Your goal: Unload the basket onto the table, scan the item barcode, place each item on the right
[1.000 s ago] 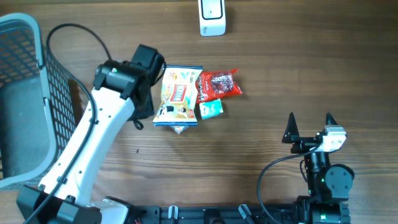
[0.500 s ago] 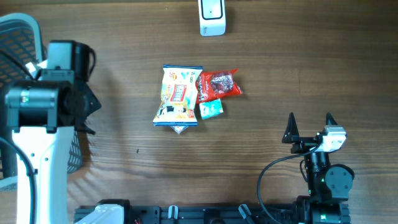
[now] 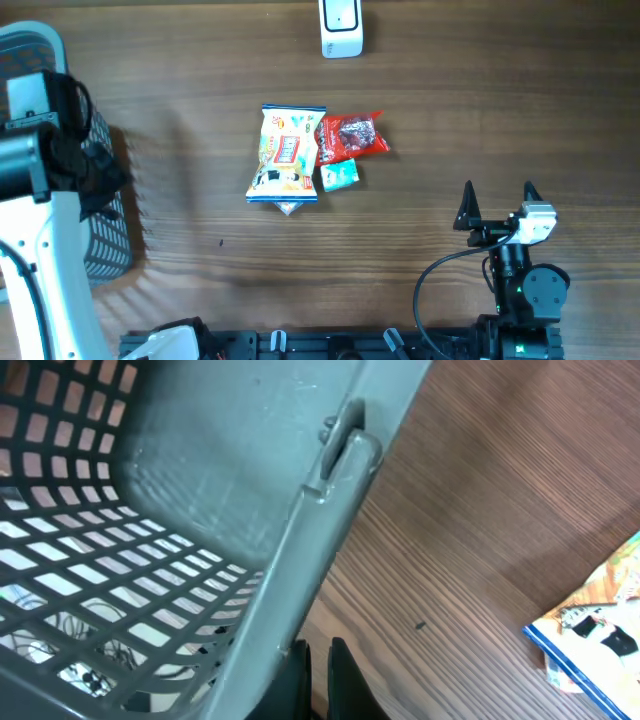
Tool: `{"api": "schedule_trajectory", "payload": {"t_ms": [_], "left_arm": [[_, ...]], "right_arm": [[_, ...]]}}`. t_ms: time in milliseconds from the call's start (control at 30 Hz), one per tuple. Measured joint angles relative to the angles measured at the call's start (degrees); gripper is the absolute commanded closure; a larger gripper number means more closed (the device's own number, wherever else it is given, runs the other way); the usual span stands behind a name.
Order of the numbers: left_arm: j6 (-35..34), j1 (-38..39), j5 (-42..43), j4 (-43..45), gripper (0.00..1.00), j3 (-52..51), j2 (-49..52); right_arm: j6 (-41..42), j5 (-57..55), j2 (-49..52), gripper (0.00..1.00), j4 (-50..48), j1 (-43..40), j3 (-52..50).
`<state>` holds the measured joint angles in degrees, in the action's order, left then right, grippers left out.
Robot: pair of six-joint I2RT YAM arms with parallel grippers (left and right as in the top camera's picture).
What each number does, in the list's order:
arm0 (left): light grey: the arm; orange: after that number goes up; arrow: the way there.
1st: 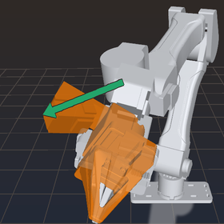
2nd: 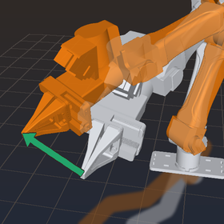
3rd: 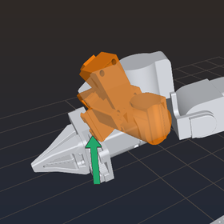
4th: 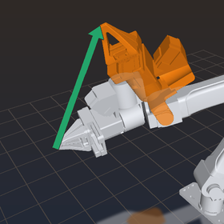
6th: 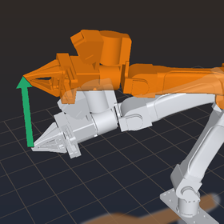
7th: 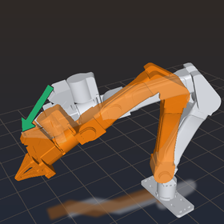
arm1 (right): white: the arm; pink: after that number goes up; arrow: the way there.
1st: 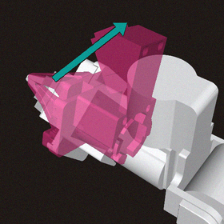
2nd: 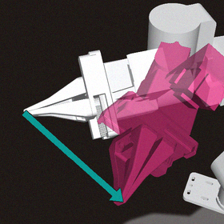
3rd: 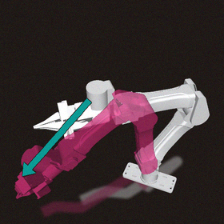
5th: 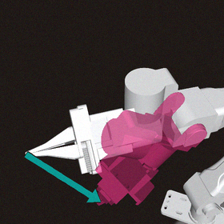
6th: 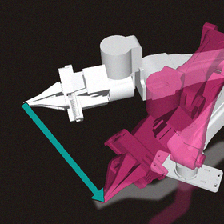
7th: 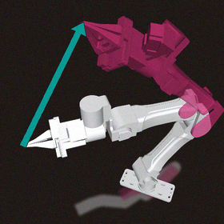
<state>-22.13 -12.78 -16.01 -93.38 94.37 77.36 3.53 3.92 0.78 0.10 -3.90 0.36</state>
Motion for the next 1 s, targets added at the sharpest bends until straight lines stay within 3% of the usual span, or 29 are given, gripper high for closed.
{"api": "schedule_trajectory", "payload": {"t_ms": [233,500,667,800,833,867,900,1000], "left_arm": [[0.4,-4.1,1.0,3.9,0.96,-6.2,0.3],[-0.1,-11.8,-2.6,12.0,0.96,-6.5,0.4],[-0.3,-12.1,-3.1,14.0,0.95,-6.5,0.4],[-0.4,-9.5,0.0,13.7,0.73,-1.3,0.2],[-0.7,-7.9,2.1,13.6,0.37,1.8,-0.1],[-0.7,-5.2,5.6,14.0,0.12,6.5,-1.3],[-0.7,-3.6,7.5,14.0,0.02,8.6,-2.8],[-1.0,0.2,15.6,13.7,0.00,11.3,-8.8]], "right_arm": [[0.0,0.0,0.0,0.00,0.0,0.0,0.0],[0.0,0.0,0.0,0.00,0.0,0.0,0.0],[0.0,0.0,0.0,0.01,0.0,0.0,0.0],[0.0,0.0,0.0,0.00,0.0,0.0,0.0],[0.0,0.0,0.0,0.00,0.0,0.0,0.0],[0.0,0.0,0.0,0.00,0.0,0.0,0.0],[0.0,0.0,0.0,0.00,0.0,0.0,0.0],[0.0,0.0,0.0,0.00,0.0,0.0,0.0]]}}
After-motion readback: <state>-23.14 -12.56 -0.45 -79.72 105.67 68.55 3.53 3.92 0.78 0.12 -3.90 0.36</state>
